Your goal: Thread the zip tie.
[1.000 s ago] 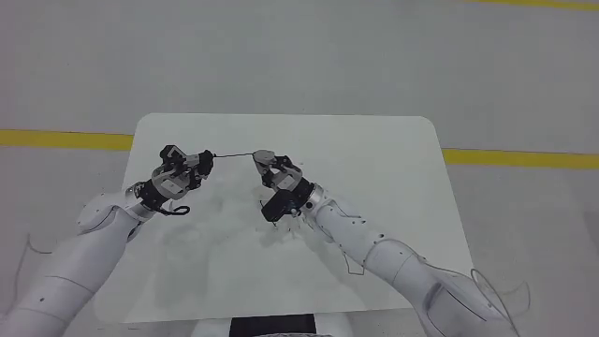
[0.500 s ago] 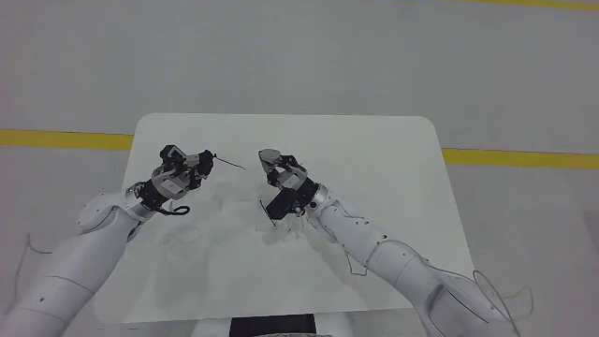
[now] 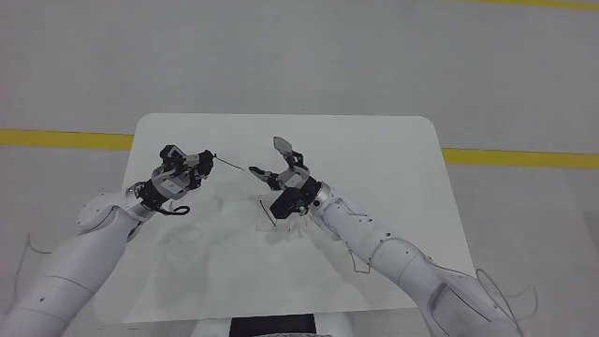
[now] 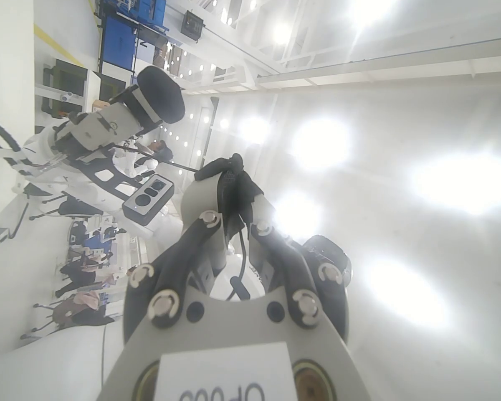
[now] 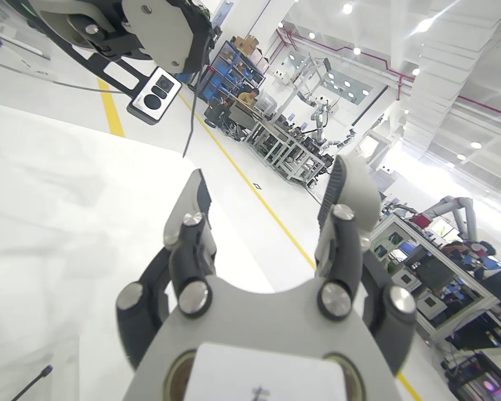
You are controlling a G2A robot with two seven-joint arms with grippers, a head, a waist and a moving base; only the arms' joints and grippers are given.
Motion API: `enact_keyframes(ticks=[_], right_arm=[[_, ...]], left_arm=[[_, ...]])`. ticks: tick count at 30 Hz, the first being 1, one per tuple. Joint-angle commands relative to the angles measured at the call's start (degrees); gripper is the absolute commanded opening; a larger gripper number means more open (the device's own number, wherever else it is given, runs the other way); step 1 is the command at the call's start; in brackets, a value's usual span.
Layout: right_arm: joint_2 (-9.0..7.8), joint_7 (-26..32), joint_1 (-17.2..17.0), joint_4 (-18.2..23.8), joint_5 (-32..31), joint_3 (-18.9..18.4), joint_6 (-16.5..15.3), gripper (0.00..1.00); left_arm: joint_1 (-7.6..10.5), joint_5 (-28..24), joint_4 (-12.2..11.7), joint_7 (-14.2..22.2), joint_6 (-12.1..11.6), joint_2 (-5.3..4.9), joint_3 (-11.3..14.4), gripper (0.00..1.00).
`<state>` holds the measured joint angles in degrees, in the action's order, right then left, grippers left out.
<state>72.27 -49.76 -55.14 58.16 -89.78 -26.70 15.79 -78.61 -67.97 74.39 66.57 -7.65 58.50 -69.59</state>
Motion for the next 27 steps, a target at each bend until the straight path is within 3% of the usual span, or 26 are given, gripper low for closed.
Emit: enact_keyframes(ticks=[1,6,8,10,19,24,27], right_arm=[[-0.17,-0.4,-0.4,1.3,1.5,-1.3,-1.8,1.00],[-1.60,-6.7,-1.4,3.3,7.6,-6.3,-13.2,1.00],[-2.22,-7.3,-1.9,4.1,9.4,-7.7,-20.2,1.00],[-2.79,-8.6,-2.3,4.6,13.8,-8.8,-32.9,1.00],[-2.89,-8.4,-2.3,4.4,13.8,-9.0,-33.7,1.00],[-3.16,-4.6,-3.2,7.0,16.5,-11.0,-35.3,1.00],[-3.60,-3.7,-3.4,9.3,20.4,-10.2,-35.3,1.00]], left_arm=[[0.00,0.0,0.0,0.0,0.0,0.00,0.0,0.00],[0.00,0.0,0.0,0.0,0.0,0.00,0.0,0.00],[0.00,0.0,0.0,0.0,0.0,0.00,0.0,0.00],[0.00,0.0,0.0,0.0,0.0,0.00,0.0,0.00],[0.00,0.0,0.0,0.0,0.0,0.00,0.0,0.00],[0.00,0.0,0.0,0.0,0.0,0.00,0.0,0.00],[0.00,0.0,0.0,0.0,0.0,0.00,0.0,0.00]])
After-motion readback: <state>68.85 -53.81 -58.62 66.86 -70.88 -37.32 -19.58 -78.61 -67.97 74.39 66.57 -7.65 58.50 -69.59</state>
